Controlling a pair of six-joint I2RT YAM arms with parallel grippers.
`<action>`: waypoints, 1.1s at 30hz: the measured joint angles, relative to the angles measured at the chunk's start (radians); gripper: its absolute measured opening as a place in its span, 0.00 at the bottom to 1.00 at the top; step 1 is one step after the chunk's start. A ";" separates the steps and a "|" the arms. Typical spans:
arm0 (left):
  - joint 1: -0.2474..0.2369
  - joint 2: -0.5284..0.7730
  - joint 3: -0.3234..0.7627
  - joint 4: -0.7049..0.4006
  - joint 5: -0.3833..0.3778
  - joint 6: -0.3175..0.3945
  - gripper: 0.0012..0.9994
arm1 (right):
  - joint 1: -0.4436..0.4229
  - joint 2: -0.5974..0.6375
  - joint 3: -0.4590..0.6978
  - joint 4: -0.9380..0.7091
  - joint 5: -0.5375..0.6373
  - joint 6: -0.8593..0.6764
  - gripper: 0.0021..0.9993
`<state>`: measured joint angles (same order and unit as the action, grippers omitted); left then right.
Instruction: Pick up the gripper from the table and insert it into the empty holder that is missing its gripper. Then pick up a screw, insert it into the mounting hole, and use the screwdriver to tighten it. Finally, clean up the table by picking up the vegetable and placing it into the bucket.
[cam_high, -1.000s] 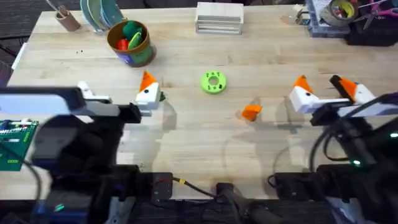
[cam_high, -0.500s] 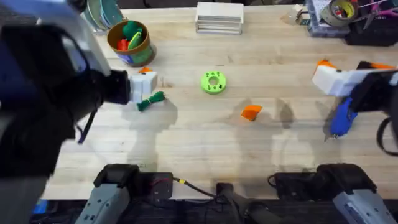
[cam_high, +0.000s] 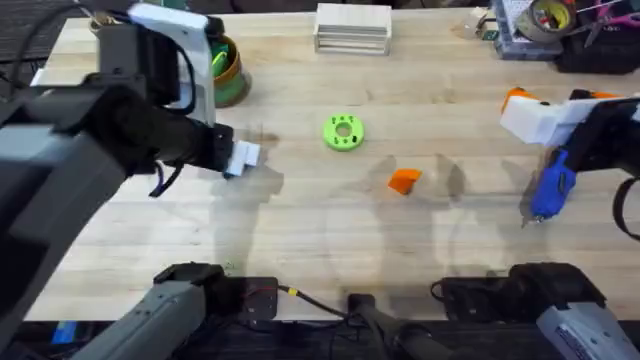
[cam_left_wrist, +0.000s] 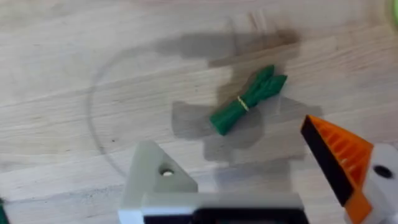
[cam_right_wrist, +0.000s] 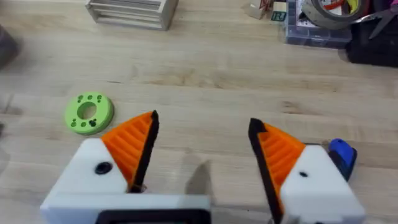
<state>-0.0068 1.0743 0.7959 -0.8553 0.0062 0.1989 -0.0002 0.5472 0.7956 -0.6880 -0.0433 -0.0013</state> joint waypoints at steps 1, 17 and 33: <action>0.000 0.025 0.000 0.002 0.000 0.000 0.99 | 0.000 0.000 0.000 0.000 0.000 0.000 0.95; 0.000 0.252 0.000 0.085 0.096 0.007 0.01 | 0.000 0.000 0.000 -0.002 -0.003 0.000 0.95; 0.000 -0.179 0.081 0.050 0.140 0.004 0.92 | 0.000 0.000 0.000 -0.002 -0.003 0.000 0.95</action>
<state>-0.0071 0.8949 0.8767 -0.8054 0.1467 0.2025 -0.0002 0.5472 0.7956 -0.6895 -0.0463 -0.0013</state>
